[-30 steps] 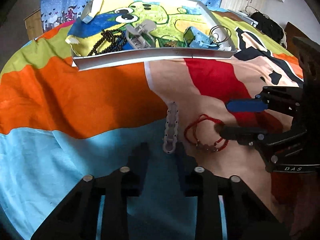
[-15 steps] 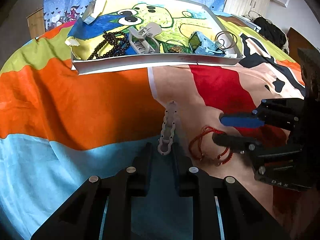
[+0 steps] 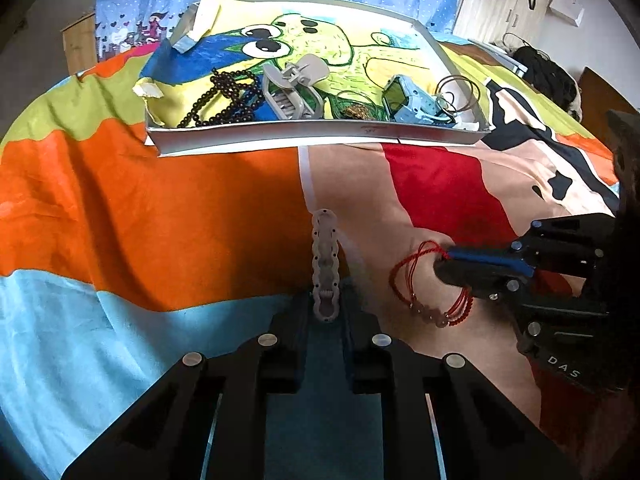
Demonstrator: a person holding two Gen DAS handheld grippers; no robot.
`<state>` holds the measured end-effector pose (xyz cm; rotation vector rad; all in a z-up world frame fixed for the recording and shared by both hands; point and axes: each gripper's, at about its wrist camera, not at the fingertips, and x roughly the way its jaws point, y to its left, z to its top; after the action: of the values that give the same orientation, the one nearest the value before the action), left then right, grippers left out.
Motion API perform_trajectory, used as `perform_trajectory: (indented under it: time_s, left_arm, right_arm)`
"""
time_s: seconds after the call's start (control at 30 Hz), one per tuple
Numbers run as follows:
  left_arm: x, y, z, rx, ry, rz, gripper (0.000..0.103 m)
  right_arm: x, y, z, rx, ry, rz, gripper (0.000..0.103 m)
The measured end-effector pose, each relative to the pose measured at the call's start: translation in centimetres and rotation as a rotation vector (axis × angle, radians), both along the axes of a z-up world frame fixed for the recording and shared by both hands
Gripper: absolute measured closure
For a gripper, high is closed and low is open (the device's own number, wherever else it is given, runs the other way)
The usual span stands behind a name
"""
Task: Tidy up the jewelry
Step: 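Carry the white strand with the left tool onto the tray while the right tool carries the red bracelet there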
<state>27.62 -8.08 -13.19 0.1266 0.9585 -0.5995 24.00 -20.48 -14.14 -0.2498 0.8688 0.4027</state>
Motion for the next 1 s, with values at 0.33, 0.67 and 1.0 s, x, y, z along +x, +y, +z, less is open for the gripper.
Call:
perform_trajectory:
  time_s: [0.33,0.67,1.0]
  left_arm:
    - [-0.7,-0.3,4.2,0.003,-0.14,0.147,0.091]
    - [5.7,-2.7,8.4,-0.051,-0.196,0.226,0.091]
    - [14.2,-8.2,7.3,-0.065,-0.056,0.208,0.091]
  right_arm:
    - [-0.4,-1.7,4.4,0.037,-0.245,-0.093,0.098]
    - [4.9,-7.2,7.9,0.174,-0.417,-0.31,0.098]
    - [10.7,-13.1,6.1,0.218,-0.338,-0.451,0.098]
